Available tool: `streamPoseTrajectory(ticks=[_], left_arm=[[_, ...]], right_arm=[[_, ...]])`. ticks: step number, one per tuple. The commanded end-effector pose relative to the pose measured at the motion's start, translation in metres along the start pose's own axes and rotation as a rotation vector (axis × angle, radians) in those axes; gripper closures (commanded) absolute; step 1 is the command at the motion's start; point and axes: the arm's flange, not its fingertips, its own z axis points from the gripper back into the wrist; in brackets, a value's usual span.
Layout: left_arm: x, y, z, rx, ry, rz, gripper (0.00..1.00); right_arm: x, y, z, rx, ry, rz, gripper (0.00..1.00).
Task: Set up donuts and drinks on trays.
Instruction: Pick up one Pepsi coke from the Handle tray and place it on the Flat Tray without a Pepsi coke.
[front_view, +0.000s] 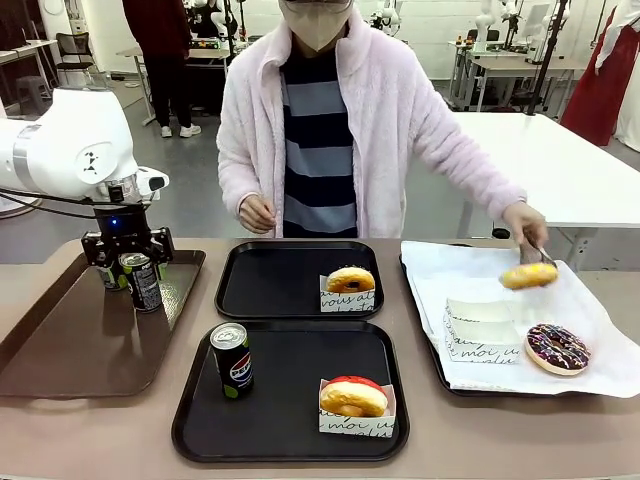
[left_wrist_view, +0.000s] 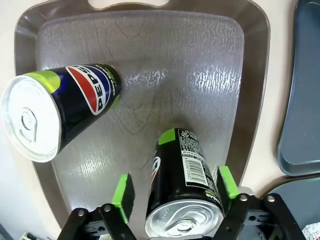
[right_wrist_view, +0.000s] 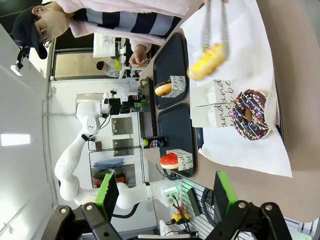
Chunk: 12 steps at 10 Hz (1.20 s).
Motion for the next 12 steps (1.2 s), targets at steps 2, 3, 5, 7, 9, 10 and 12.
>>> streamPoseTrajectory(ticks=[2,3,5,7,9,10,12], left_arm=[[0.003,0.000,0.004,-0.011,0.001,-0.008,1.00],[0.002,0.000,0.005,-0.012,0.006,-0.003,1.00],[0.002,-0.001,0.012,-0.012,0.015,0.013,0.95],[-0.006,-0.005,0.042,-0.028,0.002,0.025,1.00],[-0.032,-0.012,0.105,-0.067,-0.067,0.002,1.00],[-0.040,-0.015,0.125,-0.063,-0.074,-0.003,1.00],[-0.047,-0.014,0.143,-0.065,-0.087,0.005,1.00]], right_arm=[[0.001,0.000,0.000,0.021,-0.008,0.010,0.00],[0.001,0.000,0.000,0.021,-0.008,0.010,0.00],[0.001,0.000,0.000,0.021,-0.008,0.010,0.00],[0.001,0.000,0.000,0.021,-0.008,0.010,0.00],[0.001,0.000,0.000,0.021,-0.008,0.010,0.00],[0.001,0.000,0.000,0.021,-0.008,0.010,0.00],[0.001,0.000,0.000,0.021,-0.008,0.010,0.00]])
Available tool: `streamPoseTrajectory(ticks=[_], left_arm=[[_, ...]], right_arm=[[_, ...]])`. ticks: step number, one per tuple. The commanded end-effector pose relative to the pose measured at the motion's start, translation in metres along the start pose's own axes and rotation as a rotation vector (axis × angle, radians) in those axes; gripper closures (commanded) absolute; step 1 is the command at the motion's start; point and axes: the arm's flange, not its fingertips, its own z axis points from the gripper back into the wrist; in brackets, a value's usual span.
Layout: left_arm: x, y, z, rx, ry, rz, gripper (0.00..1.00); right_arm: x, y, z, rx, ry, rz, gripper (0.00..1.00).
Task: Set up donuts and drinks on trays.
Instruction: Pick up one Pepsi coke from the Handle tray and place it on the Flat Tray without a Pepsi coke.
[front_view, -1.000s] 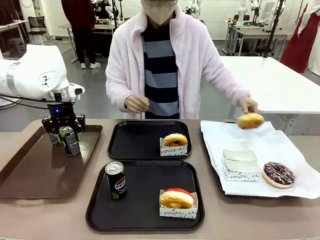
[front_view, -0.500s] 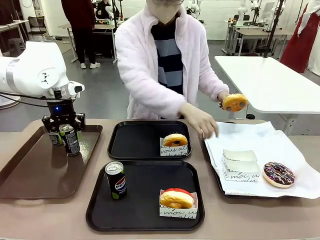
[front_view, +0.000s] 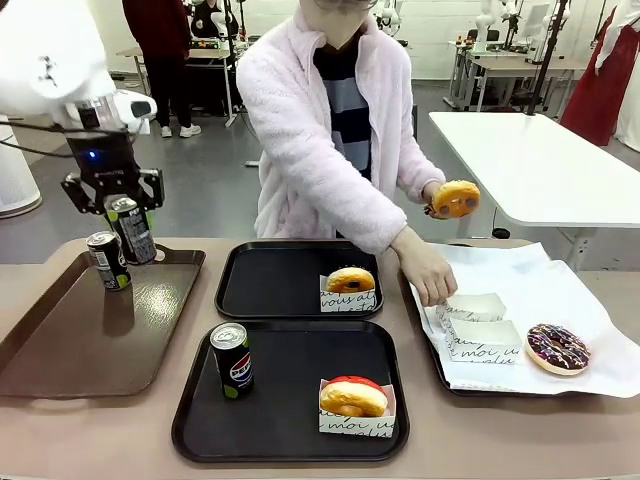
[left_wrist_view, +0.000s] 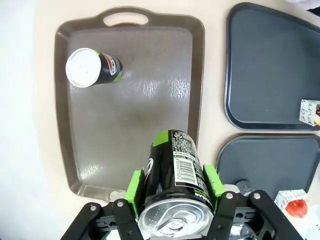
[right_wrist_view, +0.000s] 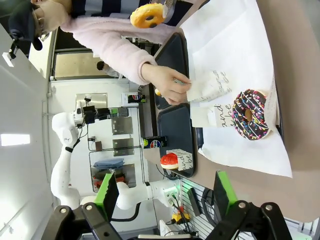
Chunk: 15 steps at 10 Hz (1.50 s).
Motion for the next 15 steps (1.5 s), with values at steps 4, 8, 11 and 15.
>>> streamPoseTrajectory(ticks=[4,8,11,15], left_arm=[[-0.001,0.002,0.004,0.000,-0.003,0.005,1.00],[-0.002,-0.005,-0.004,0.020,0.010,-0.036,0.41],[-0.006,-0.046,-0.012,0.053,-0.012,-0.105,0.41],[-0.004,-0.118,-0.045,0.042,0.038,-0.206,0.41]], right_arm=[[0.001,0.000,0.001,0.021,-0.008,0.011,0.00],[0.001,0.000,0.001,0.021,-0.008,0.011,0.00],[0.001,0.000,0.001,0.021,-0.008,0.011,0.00],[0.001,0.000,0.001,0.021,-0.008,0.011,0.00]])
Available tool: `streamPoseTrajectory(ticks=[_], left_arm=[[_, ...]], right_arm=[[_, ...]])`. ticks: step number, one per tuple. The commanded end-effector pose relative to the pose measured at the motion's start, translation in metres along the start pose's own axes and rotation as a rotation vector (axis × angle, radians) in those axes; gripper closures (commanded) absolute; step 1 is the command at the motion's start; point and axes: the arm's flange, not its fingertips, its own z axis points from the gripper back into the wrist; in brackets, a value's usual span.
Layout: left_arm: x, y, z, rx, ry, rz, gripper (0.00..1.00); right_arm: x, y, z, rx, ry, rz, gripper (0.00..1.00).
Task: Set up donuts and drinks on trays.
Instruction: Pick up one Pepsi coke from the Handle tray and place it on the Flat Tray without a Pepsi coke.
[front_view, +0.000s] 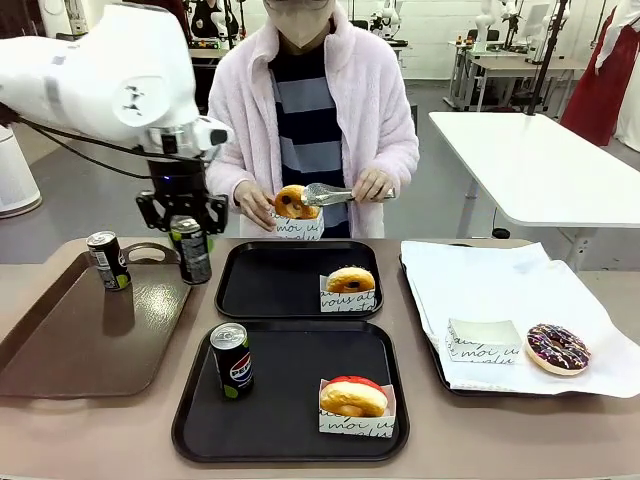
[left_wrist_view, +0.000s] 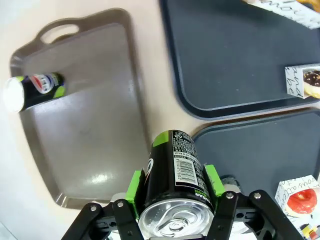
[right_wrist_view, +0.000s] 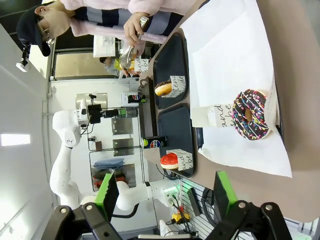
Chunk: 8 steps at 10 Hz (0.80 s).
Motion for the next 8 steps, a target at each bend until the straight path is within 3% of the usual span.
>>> streamPoseTrajectory(ticks=[1,4,6,8], left_arm=[[0.019,-0.016,-0.006,-0.015,-0.002,-0.023,0.41],[0.011,-0.017,-0.011,-0.047,0.051,-0.118,0.41],[-0.031,0.031,0.016,-0.039,0.133,-0.260,0.41],[-0.076,0.077,0.030,-0.003,0.116,-0.336,0.41]], right_arm=[[0.001,0.000,0.001,0.021,-0.008,0.011,0.00],[0.001,0.000,0.001,0.021,-0.008,0.011,0.00],[0.001,0.000,0.001,0.021,-0.008,0.011,0.00],[0.001,0.000,0.001,0.021,-0.008,0.011,0.00]])
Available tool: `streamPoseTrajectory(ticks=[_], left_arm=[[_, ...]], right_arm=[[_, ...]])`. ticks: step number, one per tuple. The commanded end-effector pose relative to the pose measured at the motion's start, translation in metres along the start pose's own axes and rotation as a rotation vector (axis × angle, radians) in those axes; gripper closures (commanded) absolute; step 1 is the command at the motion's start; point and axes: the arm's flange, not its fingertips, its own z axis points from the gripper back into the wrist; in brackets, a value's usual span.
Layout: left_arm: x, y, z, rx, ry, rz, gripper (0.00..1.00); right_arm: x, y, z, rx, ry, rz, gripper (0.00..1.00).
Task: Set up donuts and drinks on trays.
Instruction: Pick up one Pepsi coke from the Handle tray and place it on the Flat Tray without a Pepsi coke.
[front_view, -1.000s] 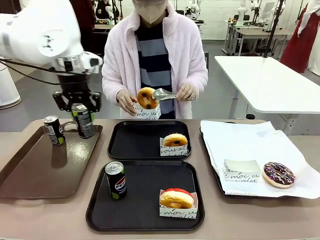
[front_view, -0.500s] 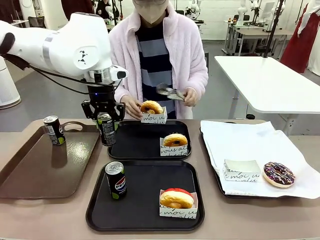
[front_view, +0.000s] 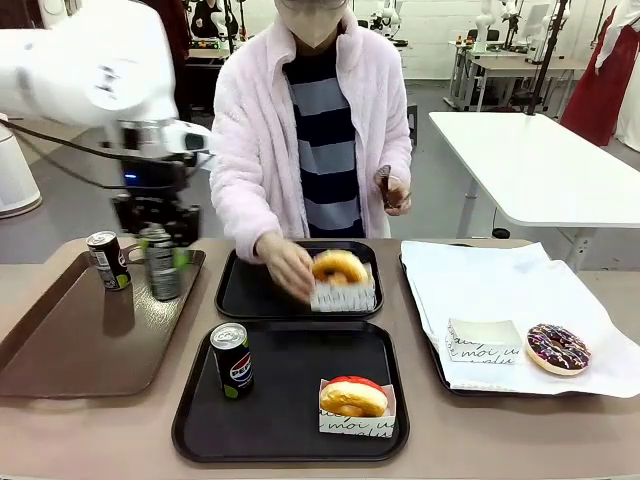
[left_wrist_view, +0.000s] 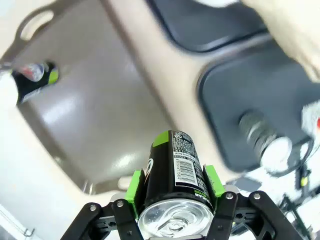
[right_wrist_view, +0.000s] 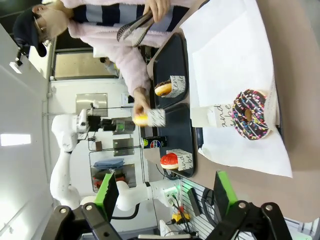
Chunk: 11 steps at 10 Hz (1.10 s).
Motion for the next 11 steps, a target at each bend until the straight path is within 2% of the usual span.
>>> streamPoseTrajectory(ticks=[1,3,6,7,11], left_arm=[[-0.052,0.030,0.006,0.026,-0.027,-0.045,0.41],[-0.077,0.046,0.009,0.002,-0.080,-0.017,0.41],[-0.087,0.059,0.016,-0.001,-0.129,0.054,0.41],[-0.085,0.054,0.017,-0.007,-0.072,0.010,0.41],[-0.085,0.054,0.017,-0.007,-0.072,0.010,0.41]], right_arm=[[0.001,0.001,0.001,0.021,-0.009,0.011,0.00],[0.001,0.001,0.001,0.021,-0.009,0.011,0.00],[0.001,0.001,0.001,0.021,-0.009,0.011,0.00],[0.001,0.001,0.001,0.021,-0.009,0.011,0.00],[0.001,0.001,0.001,0.021,-0.009,0.011,0.00]])
